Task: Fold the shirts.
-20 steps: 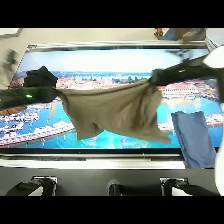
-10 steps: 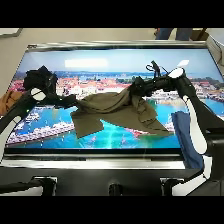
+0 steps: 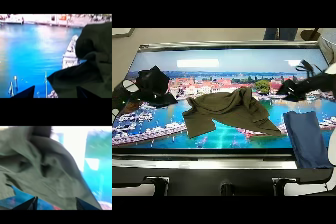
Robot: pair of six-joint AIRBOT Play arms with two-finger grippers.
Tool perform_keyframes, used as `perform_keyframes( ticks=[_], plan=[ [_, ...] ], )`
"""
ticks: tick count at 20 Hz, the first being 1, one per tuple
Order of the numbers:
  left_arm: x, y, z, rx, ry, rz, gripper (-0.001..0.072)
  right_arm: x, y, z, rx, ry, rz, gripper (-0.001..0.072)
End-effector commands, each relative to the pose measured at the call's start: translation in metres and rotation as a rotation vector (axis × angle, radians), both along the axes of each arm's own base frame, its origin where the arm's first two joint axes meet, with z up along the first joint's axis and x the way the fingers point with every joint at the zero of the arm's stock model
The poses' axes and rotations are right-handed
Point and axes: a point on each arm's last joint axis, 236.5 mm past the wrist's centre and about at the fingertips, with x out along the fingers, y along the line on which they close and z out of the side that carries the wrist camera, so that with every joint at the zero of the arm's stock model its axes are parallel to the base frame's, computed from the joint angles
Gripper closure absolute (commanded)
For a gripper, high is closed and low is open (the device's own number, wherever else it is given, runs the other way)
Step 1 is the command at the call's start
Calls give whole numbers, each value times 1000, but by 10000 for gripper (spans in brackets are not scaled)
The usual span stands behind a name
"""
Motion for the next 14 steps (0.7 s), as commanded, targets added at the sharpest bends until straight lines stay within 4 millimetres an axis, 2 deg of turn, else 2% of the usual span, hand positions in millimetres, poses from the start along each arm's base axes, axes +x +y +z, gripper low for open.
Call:
perform_keyframes(
  ticks=[1, 3, 4, 7, 10, 13, 14],
  plan=[
    [-40, -8, -37, 24, 68, -238, 110, -54, -39, -19, -56, 212, -56, 166],
    [-46, -22, -55, 45, 50, -342, 109, -67, -32, -30, -38, 258, -46, 165],
    [-42, -30, -59, 58, 28, -387, 107, -72, -30, -34, -31, 279, -41, 165],
    [-19, -44, -59, 108, -82, -423, 87, -85, -26, -43, -21, 311, -29, 165],
    [-3, -50, -62, 137, -143, -417, 88, -89, -24, -45, -17, 321, -27, 165],
    [-8, -53, -78, 129, -104, -428, 97, -90, -24, -43, -21, 314, -23, 165],
    [-8, -53, -81, 128, -99, -428, 149, -90, -24, -42, -24, 309, -22, 165]
  ],
)
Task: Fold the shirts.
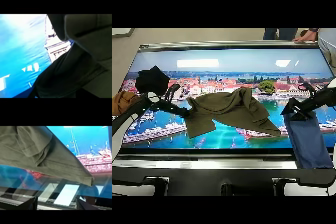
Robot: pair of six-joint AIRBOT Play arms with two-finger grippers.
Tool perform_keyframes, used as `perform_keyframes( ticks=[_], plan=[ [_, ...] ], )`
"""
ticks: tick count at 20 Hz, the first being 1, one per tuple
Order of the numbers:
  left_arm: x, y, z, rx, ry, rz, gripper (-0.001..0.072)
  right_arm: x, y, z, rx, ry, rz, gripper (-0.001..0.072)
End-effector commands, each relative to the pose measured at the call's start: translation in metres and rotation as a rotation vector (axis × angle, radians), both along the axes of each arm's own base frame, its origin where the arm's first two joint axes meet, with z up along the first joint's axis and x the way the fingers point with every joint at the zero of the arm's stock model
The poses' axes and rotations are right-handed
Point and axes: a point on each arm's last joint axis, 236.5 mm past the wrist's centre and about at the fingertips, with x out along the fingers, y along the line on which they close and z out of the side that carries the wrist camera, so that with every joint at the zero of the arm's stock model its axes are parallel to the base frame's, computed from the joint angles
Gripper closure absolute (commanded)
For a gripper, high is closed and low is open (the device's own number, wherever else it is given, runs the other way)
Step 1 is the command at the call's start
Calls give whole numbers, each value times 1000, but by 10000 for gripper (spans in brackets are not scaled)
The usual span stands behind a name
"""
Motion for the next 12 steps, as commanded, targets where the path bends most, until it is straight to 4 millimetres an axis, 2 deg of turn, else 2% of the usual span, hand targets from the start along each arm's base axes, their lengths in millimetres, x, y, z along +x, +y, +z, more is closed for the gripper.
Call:
perform_keyframes(
  ticks=[1, 3, 4, 8, 12],
  plan=[
    [4, -3, -10, 10, -7, -12, 304, -4, -2, -1, -19, -14, 1, 165],
    [3, -3, -10, 9, -4, -14, 643, -13, -7, -12, -66, -13, -16, 165],
    [3, -3, -8, 8, -2, -16, 668, -21, -8, -20, -80, 1, -24, 165],
    [2, -6, 5, -2, 8, -37, 668, -56, 4, -60, -55, 96, -43, 163],
    [-1, -7, 18, -14, 12, -23, 668, -60, 3, -91, -77, 96, -83, 153]
  ],
)
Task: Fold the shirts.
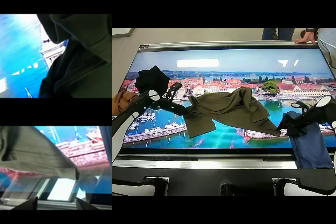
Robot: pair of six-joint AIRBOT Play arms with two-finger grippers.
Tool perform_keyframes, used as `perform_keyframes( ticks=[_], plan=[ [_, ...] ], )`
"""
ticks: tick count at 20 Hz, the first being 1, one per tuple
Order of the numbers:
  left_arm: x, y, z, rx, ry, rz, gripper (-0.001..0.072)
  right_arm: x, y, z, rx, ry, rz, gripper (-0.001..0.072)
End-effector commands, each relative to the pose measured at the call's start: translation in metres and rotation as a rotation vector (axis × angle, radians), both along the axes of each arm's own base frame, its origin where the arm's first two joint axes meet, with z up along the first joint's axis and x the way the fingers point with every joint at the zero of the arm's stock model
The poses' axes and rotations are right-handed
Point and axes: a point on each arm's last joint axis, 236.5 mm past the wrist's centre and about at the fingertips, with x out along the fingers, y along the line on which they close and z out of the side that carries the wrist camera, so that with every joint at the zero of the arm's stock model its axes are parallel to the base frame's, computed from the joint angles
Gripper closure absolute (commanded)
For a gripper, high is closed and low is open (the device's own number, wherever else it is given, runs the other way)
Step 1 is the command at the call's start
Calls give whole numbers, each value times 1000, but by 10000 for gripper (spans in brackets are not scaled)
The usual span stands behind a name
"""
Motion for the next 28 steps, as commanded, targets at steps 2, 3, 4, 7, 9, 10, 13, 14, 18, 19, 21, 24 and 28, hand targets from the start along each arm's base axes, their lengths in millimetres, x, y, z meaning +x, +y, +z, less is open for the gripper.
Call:
perform_keyframes(
  ticks=[2, 3, 4, 7, 9, 10, 13, 14, 18, 19, 21, 24, 28],
  plan=[
    [-6, -2, 11, -14, 24, 14, 668, 0, -3, -27, -31, -14, -36, 154],
    [-8, -3, 10, -16, 34, 16, 668, 0, -5, -29, -36, -13, -36, 155],
    [-10, -4, 11, -20, 41, 14, 668, 2, -7, -32, -45, -15, -37, 155],
    [-14, -12, 14, -61, 60, 20, 668, 12, -4, -44, -46, -31, -47, 165],
    [-15, -19, 18, -98, 73, 34, 667, 19, 5, -53, -59, -45, -15, 221],
    [-15, -21, 20, -110, 77, 45, 668, 27, 10, -57, -82, -74, 4, 339],
    [-14, -26, 44, -146, 74, 98, 669, 50, 20, -43, -110, -142, 56, 671],
    [-7, -27, 68, -154, 14, 99, 669, 61, 22, -25, -108, -180, 68, 672],
    [18, -18, 268, -231, -432, 168, 669, 129, 8, 144, -219, -638, 56, 672],
    [13, -11, 338, -271, -586, 214, 669, 141, 3, 220, -275, -845, 29, 672],
    [-29, 10, 487, -379, -931, 317, 669, 127, -5, 389, -414, -1300, -44, 670],
    [-141, 44, 635, -515, -1325, 456, 669, 2, -8, 600, -621, -1907, -232, 671],
    [-227, 37, 678, -586, -1484, 426, 670, -89, 9, 637, -614, -2044, -292, 671]
  ],
)
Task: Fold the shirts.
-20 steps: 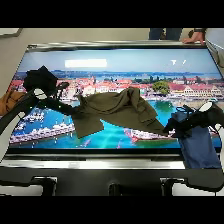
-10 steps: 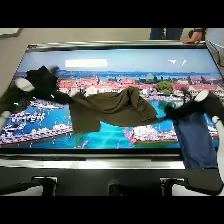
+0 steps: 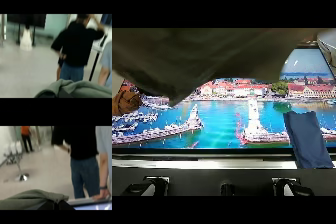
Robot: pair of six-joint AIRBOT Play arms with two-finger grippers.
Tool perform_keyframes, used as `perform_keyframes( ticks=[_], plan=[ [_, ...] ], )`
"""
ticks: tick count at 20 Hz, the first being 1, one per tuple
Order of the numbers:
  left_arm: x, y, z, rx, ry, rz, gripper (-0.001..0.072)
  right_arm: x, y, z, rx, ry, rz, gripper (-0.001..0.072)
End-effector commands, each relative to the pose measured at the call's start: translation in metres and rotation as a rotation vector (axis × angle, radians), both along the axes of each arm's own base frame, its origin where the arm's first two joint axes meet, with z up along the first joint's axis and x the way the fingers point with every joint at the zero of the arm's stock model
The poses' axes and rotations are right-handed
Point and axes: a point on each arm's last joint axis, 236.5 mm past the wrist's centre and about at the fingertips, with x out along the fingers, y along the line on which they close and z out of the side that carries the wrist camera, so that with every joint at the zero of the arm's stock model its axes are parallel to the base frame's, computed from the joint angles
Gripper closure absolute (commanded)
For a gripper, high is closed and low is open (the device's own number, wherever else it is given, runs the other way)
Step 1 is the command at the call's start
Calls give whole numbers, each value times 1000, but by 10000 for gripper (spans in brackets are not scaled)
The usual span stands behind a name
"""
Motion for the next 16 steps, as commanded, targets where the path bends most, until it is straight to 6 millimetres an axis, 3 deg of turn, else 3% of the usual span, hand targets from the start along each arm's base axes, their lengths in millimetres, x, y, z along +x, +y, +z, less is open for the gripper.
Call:
perform_keyframes(
  ticks=[1, 5, 7, 8, 10, 11, 13, 16],
  plan=[
    [-86, 3, 56, -62, -208, 22, 670, -89, 11, 56, -22, -208, -30, 671],
    [-96, 4, 62, -64, -236, 25, 669, -87, 12, 42, -23, -144, -28, 671],
    [-81, 7, 51, -42, -187, 47, 670, -71, 5, 18, -31, -39, -52, 671],
    [-64, 12, 35, -12, -120, 71, 670, -57, -1, -2, -25, 48, -65, 671],
    [-12, 24, -26, 52, 123, 119, 670, -16, -10, -64, 0, 305, -57, 671],
    [20, 29, -71, 81, 286, 126, 670, 10, -13, -108, 17, 476, -42, 671],
    [78, 33, -175, 105, 612, 99, 669, 53, -21, -206, 68, 841, -13, 672],
    [137, 28, -336, 114, 969, 47, 669, 111, -33, -350, 165, 1227, 9, 673]
  ],
)
